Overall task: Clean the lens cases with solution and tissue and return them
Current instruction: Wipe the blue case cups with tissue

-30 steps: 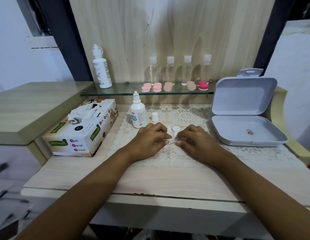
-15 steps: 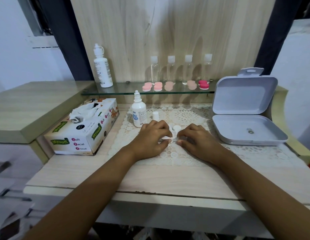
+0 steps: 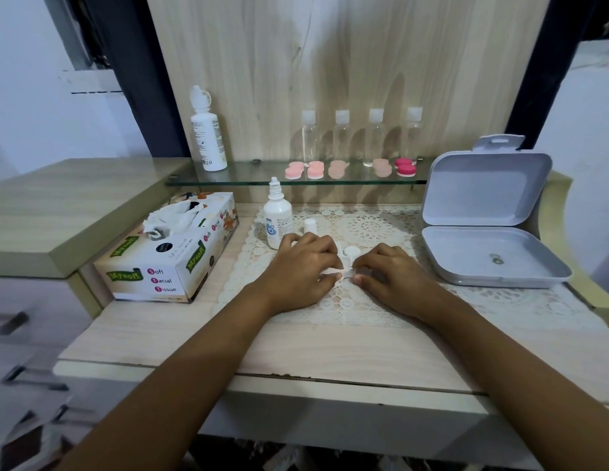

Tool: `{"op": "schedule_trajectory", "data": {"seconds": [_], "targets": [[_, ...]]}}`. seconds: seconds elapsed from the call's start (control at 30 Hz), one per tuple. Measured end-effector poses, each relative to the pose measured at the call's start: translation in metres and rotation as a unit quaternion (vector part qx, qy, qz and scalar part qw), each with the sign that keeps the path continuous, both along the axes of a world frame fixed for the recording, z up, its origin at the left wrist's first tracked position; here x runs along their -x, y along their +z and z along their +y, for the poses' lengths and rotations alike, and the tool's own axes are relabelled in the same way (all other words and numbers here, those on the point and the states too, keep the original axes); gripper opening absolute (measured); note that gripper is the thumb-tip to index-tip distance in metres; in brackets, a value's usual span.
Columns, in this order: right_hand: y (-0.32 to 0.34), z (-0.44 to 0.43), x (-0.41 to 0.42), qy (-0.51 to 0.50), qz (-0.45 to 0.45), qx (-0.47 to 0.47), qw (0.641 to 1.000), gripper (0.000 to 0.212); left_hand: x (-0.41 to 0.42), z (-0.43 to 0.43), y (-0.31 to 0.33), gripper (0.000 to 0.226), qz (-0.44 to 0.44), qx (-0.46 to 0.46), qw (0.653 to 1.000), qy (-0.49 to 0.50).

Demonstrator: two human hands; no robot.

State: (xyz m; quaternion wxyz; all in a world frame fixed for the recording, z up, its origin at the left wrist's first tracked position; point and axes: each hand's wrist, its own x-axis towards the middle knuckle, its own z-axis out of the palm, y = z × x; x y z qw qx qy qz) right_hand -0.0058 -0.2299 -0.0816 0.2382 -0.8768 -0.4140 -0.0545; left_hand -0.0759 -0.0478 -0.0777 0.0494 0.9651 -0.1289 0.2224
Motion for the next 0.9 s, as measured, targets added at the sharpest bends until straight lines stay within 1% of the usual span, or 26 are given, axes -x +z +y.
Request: {"op": "schedule_trajectory", "data": {"seconds": [0.07, 0.13, 0.27, 0.3, 0.33, 0.4, 0.5, 0.57, 0.63, 0.7, 0.77, 0.83, 0.9], "targets": [[-0.001, 0.0, 0.001, -0.004, -0.005, 0.002, 1.0, 0.032, -0.002, -0.001, 0.0, 0.021, 0.064, 0.079, 0.995, 0.007], [-0.002, 0.001, 0.001, -0.008, -0.016, 0.004, 1.0, 0.031, -0.003, -0.002, 0.001, 0.018, 0.114, 0.15, 0.982, 0.008], [-0.004, 0.002, 0.001, -0.014, -0.024, 0.0, 1.0, 0.031, -0.004, 0.0, -0.003, 0.004, 0.159, 0.244, 0.957, 0.013], [-0.004, 0.002, 0.0, -0.013, -0.024, -0.003, 1.0, 0.031, -0.004, 0.0, -0.003, 0.002, 0.159, 0.272, 0.949, 0.011], [-0.004, 0.001, 0.001, -0.012, -0.025, -0.005, 1.0, 0.031, -0.004, 0.0, -0.002, 0.007, 0.154, 0.308, 0.939, 0.008], [-0.004, 0.001, 0.002, -0.011, -0.026, -0.006, 1.0, 0.033, -0.002, -0.001, 0.003, 0.008, 0.13, 0.382, 0.915, 0.003], [-0.006, 0.0, 0.004, -0.006, -0.036, -0.017, 0.999, 0.039, -0.001, -0.002, 0.007, 0.005, 0.091, 0.437, 0.895, -0.01], [-0.004, -0.001, 0.005, -0.001, -0.029, -0.029, 0.999, 0.046, 0.0, -0.002, 0.007, 0.008, 0.09, 0.487, 0.868, -0.032], [-0.001, 0.0, 0.005, -0.006, 0.002, -0.062, 0.998, 0.046, 0.0, -0.003, 0.006, 0.013, 0.096, 0.536, 0.837, -0.051], [0.004, 0.0, 0.006, -0.011, 0.031, -0.118, 0.992, 0.043, 0.003, -0.004, 0.007, 0.018, 0.109, 0.571, 0.811, -0.069], [0.009, -0.001, 0.008, -0.008, 0.064, -0.191, 0.979, 0.037, 0.004, -0.005, 0.007, 0.019, 0.12, 0.585, 0.798, -0.082], [0.013, 0.0, 0.013, 0.003, 0.087, -0.239, 0.967, 0.027, 0.005, -0.007, 0.008, 0.021, 0.124, 0.584, 0.798, -0.087], [0.014, 0.001, 0.016, 0.017, 0.072, -0.243, 0.967, 0.019, 0.007, -0.009, 0.01, 0.022, 0.123, 0.579, 0.802, -0.083]]}}
